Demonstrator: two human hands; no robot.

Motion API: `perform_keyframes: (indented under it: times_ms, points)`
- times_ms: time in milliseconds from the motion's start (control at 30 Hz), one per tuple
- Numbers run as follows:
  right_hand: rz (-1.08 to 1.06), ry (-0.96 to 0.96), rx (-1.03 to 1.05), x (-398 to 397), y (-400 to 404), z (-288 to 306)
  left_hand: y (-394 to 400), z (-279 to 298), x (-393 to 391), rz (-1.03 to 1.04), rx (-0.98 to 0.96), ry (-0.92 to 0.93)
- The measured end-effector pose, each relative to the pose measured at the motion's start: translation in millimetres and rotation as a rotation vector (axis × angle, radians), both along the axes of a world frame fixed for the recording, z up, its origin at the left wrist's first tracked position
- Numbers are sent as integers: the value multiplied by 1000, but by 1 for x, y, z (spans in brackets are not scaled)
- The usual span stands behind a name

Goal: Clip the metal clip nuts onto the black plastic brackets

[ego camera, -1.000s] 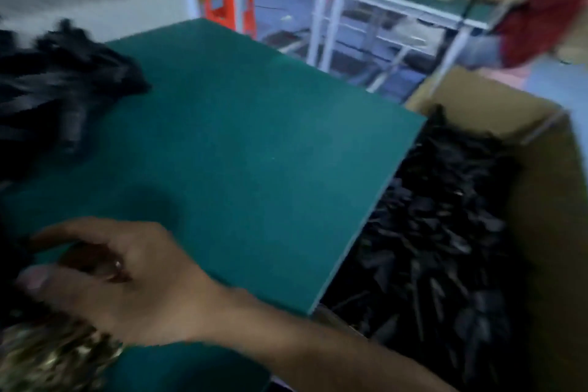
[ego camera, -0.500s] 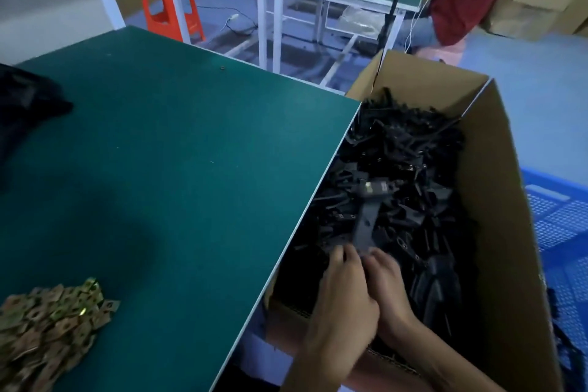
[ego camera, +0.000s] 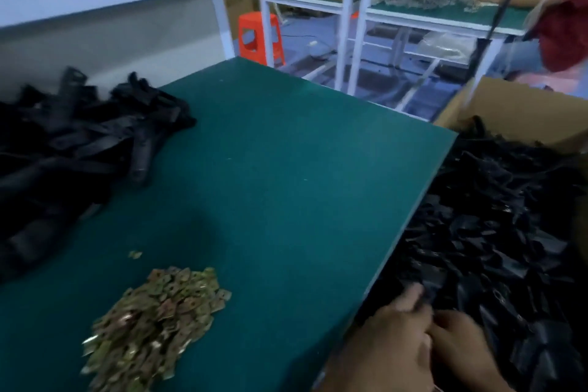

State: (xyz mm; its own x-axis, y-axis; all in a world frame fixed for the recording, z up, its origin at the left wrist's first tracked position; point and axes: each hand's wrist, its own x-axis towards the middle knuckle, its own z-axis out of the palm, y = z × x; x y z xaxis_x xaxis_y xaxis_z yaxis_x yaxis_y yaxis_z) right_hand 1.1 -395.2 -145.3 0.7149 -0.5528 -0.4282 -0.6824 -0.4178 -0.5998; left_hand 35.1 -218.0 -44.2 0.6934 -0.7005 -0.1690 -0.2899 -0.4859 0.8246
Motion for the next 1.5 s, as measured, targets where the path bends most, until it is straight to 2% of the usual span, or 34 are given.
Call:
perform_keyframes:
  times_ms: [67,167,300,400,467,533,633,733,833,900,1000,1067,1267,1333,1400,1433,1500]
  points:
    - [-30,-179,-211,6,-9,-3,41,6,10,82,-266,47]
    - [23,-475,-283,26,7,11,120,14,33,510,-598,-60]
    - [367,-889,-250,81,57,47,237,10,75,1098,-736,-330]
    - [831,-991,-138,140,148,89,294,-11,82,1392,-719,-391]
    - [926,-867,32,182,215,97,312,-21,83,1481,-817,-328]
    - [839,-710,244,227,270,93,321,-26,84,1493,-862,-264]
    - [598,-521,470,287,335,97,325,-26,90,1484,-820,-240]
    - [431,-436,512,324,375,101,323,-28,92,1483,-709,-271]
    - [471,-404,425,335,391,100,320,-27,93,1463,-661,-303]
    - [565,-472,356,326,391,97,319,-28,95,1463,-650,-287]
    - [862,-743,157,294,381,82,317,-26,96,1475,-648,-328]
    - [1037,-902,115,272,378,78,317,-24,94,1460,-636,-404]
    - [1403,-976,-10,235,379,78,310,-18,92,1317,-544,-438]
    - [1426,-1153,-48,228,381,78,306,-18,91,1389,-315,-601]
    - [1343,-1324,-85,225,382,79,298,-15,91,1435,-70,-735]
    - [1311,-1342,-110,224,381,80,292,-13,93,1426,-29,-752]
    - [1279,-1174,-122,224,380,83,280,-9,97,1354,-83,-724]
